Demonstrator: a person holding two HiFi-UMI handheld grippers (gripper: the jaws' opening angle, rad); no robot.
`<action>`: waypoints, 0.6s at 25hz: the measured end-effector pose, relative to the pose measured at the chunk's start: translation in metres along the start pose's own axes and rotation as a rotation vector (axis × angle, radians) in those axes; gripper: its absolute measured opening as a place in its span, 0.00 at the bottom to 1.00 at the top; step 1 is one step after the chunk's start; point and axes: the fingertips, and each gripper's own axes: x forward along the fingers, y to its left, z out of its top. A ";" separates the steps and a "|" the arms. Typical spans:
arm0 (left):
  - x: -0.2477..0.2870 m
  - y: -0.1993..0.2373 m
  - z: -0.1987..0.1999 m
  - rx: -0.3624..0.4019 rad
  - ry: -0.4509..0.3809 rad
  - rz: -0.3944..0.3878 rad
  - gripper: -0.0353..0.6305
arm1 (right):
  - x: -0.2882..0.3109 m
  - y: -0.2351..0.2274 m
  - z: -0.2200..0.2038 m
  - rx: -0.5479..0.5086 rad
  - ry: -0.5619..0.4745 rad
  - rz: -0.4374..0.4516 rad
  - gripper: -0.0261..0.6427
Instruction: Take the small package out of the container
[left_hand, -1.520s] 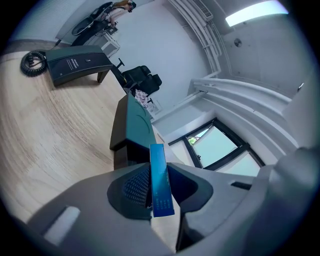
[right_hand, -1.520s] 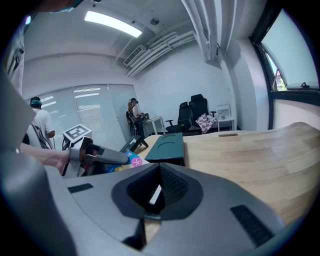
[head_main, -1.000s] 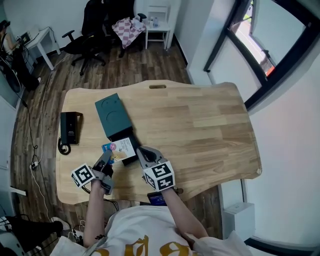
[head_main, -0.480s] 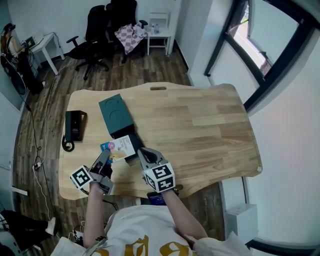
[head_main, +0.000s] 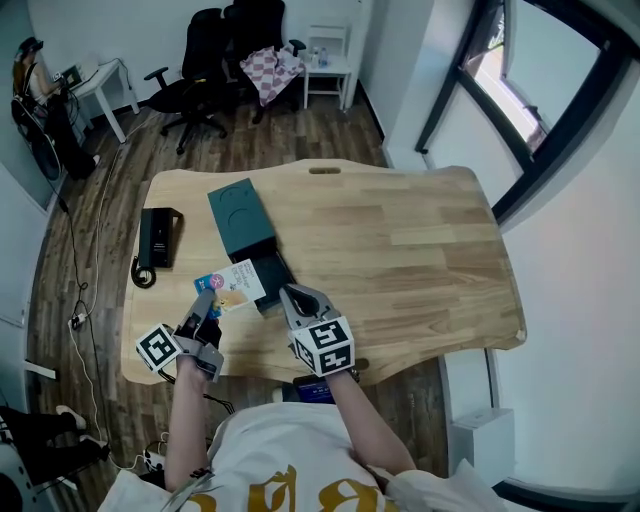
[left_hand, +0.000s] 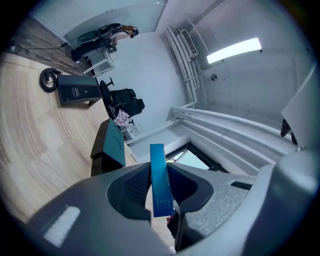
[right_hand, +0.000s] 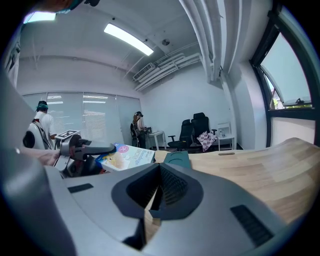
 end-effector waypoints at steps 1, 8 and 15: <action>0.000 -0.002 -0.001 -0.004 -0.002 -0.004 0.20 | -0.001 -0.001 0.001 0.002 -0.003 -0.006 0.05; -0.007 -0.007 0.003 -0.020 -0.035 -0.022 0.20 | -0.008 -0.005 0.008 -0.007 -0.030 -0.028 0.05; -0.012 -0.011 0.004 -0.019 -0.036 -0.035 0.20 | -0.013 -0.006 0.013 -0.056 -0.057 -0.076 0.05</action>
